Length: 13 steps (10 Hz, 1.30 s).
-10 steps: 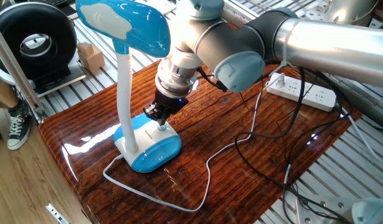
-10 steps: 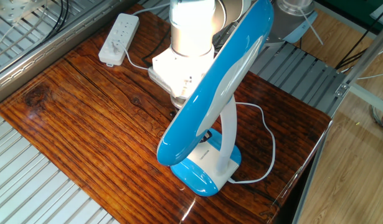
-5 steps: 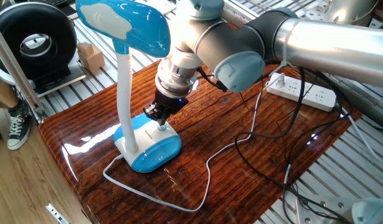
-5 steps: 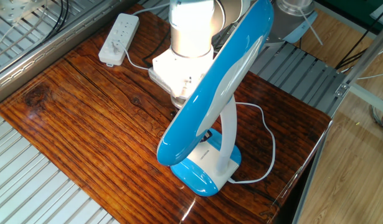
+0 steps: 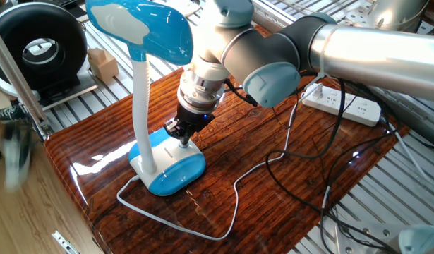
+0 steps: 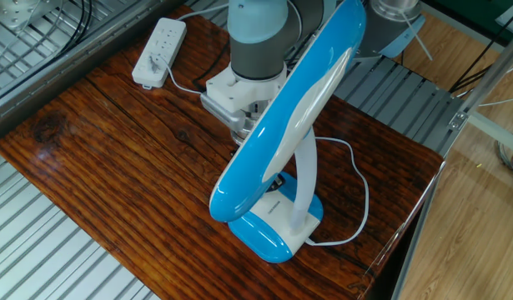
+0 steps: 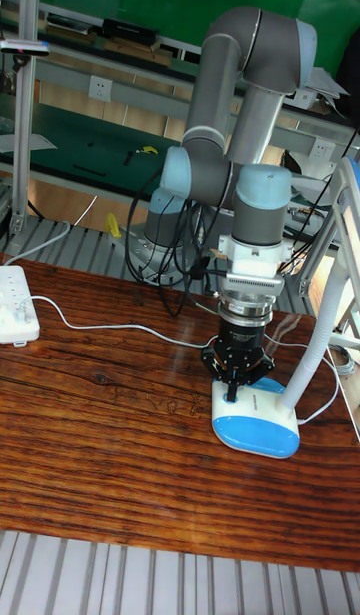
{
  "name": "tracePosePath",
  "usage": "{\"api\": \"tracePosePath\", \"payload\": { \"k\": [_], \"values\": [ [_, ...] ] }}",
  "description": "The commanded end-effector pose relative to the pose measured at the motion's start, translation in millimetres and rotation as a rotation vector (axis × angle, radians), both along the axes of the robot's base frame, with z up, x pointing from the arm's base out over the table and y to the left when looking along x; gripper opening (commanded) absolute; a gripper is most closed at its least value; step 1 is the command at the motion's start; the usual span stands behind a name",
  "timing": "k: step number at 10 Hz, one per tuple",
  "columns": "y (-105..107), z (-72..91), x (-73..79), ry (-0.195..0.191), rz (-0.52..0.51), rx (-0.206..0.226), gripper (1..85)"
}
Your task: Turn off the desk lamp by pressing the button
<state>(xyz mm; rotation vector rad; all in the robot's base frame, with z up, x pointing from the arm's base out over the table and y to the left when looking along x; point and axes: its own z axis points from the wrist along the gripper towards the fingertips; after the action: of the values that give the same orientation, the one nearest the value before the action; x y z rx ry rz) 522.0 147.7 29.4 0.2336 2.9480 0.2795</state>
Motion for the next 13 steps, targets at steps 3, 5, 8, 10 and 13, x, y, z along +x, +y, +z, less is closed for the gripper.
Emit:
{"api": "tracePosePath", "payload": {
  "k": [3, 5, 8, 10, 13],
  "values": [
    [-13, 17.2, -7.0, 0.010, 0.004, 0.047, 1.3],
    [-21, 29.3, -10.1, 0.033, 0.004, 0.022, 1.3],
    [-38, 30.6, -7.7, 0.018, 0.035, -0.022, 1.3],
    [-57, 30.1, -5.2, 0.001, 0.076, -0.098, 1.3],
    [-58, 31.0, -2.3, -0.010, 0.078, -0.102, 1.3]
  ]
}}
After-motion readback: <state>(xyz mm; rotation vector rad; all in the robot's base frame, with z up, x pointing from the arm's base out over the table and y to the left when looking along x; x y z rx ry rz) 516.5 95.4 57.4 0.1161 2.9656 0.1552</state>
